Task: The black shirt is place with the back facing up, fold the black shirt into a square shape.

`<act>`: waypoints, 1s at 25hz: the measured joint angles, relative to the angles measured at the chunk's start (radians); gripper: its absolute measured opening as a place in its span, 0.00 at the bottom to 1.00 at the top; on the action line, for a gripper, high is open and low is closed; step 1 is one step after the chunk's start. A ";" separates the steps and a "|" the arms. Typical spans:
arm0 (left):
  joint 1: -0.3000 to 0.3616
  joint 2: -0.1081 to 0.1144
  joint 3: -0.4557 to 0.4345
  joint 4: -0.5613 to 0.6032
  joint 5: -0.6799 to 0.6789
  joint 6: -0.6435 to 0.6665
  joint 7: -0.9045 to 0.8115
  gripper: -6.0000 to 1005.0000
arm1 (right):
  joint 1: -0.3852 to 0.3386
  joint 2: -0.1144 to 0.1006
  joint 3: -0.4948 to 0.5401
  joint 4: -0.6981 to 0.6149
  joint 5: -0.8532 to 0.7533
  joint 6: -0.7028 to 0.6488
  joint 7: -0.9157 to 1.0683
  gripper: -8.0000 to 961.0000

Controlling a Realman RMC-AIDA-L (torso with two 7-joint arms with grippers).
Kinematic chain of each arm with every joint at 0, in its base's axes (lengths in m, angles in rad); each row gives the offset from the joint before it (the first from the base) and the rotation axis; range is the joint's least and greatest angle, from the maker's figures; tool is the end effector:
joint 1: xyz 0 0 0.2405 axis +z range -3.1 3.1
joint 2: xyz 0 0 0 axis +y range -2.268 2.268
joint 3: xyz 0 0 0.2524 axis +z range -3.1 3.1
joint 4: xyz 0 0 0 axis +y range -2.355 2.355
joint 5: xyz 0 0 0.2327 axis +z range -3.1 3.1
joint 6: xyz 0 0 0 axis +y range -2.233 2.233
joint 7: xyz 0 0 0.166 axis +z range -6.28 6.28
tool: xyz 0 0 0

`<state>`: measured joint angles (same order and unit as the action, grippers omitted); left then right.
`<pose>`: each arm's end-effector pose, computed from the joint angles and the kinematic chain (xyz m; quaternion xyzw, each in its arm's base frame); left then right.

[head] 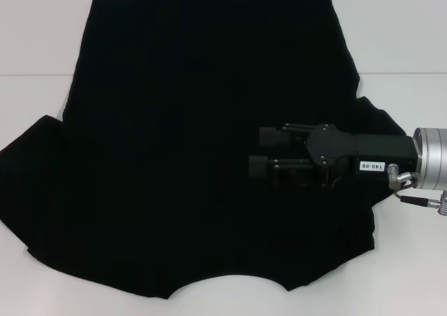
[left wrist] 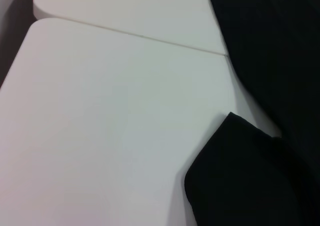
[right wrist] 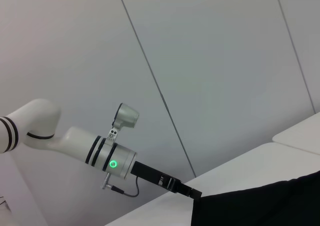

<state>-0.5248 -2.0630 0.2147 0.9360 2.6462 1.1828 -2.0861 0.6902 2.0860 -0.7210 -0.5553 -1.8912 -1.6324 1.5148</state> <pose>-0.4133 0.3606 0.1091 -0.7050 -0.5735 -0.0748 0.4103 0.1902 0.3727 -0.0332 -0.9213 0.2217 0.3183 0.0278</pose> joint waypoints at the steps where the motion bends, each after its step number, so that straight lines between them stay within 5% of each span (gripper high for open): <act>1: 0.001 -0.001 0.000 0.001 0.000 0.000 -0.001 0.00 | 0.000 0.000 0.000 0.000 0.000 0.000 0.000 0.87; 25: 0.019 -0.001 -0.076 0.019 -0.028 -0.002 -0.005 0.03 | 0.002 0.000 0.000 0.000 0.005 0.001 -0.006 0.87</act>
<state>-0.5061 -2.0640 0.1392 0.9547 2.6180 1.1812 -2.0907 0.6921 2.0860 -0.7210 -0.5553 -1.8861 -1.6310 1.5093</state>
